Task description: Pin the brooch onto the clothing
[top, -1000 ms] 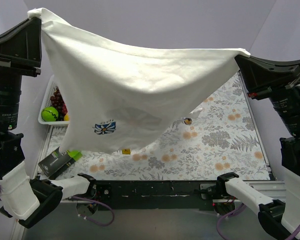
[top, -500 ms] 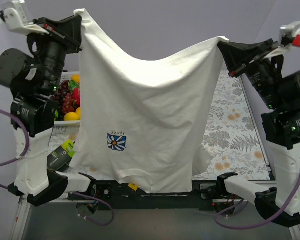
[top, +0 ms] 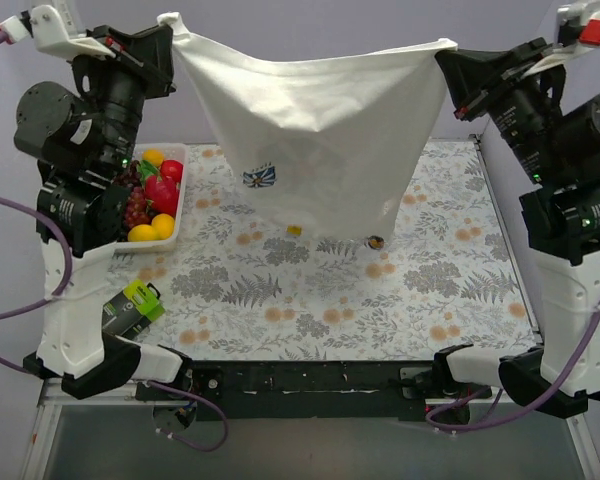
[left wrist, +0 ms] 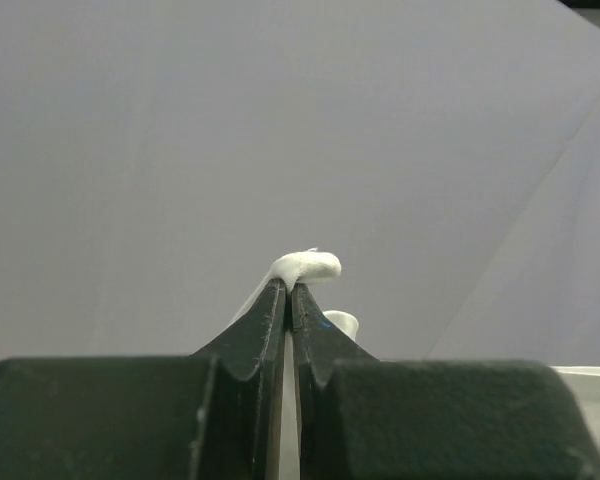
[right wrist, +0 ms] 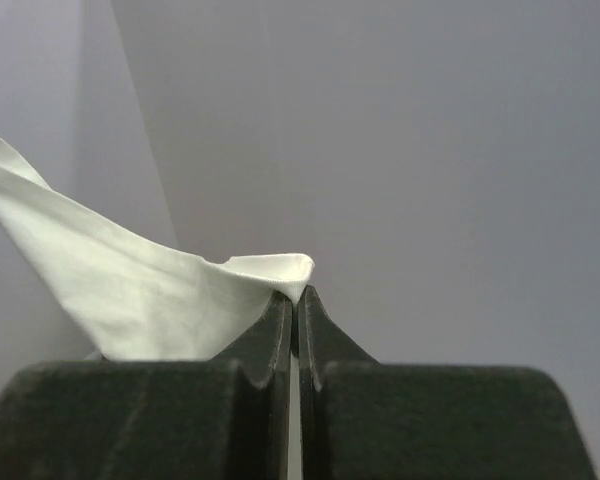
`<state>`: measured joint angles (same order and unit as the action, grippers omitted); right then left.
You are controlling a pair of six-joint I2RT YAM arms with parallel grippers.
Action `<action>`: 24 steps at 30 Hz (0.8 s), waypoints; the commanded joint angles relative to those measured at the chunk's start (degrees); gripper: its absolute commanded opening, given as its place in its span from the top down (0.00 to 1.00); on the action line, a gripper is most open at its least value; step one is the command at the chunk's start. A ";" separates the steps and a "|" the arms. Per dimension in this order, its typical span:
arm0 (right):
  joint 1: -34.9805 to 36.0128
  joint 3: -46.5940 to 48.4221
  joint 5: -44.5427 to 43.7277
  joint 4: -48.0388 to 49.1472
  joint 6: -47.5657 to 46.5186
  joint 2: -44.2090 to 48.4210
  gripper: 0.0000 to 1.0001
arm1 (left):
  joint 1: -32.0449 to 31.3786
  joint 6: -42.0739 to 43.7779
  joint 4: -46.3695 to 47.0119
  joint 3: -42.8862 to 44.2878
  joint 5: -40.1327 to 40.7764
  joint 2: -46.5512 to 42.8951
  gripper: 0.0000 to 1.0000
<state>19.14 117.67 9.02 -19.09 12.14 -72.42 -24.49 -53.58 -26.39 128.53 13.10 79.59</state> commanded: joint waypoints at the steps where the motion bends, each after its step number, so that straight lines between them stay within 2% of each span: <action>1: -0.15 2.48 -0.93 5.47 -0.54 4.48 0.99 | 0.23 1.20 5.03 -2.66 1.05 -7.86 1.00; 10: -0.15 0.55 0.30 6.00 0.51 9.40 0.99 | 0.23 0.32 4.16 -7.51 -0.44 -13.67 1.00; 24: -0.15 -2.61 -1.54 6.87 -2.30 8.53 0.99 | 0.23 1.90 3.01 -8.46 0.34 -10.87 1.00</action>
<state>19.14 116.22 9.23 -16.60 11.31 -62.57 -24.49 -53.30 -23.53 121.38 12.58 67.26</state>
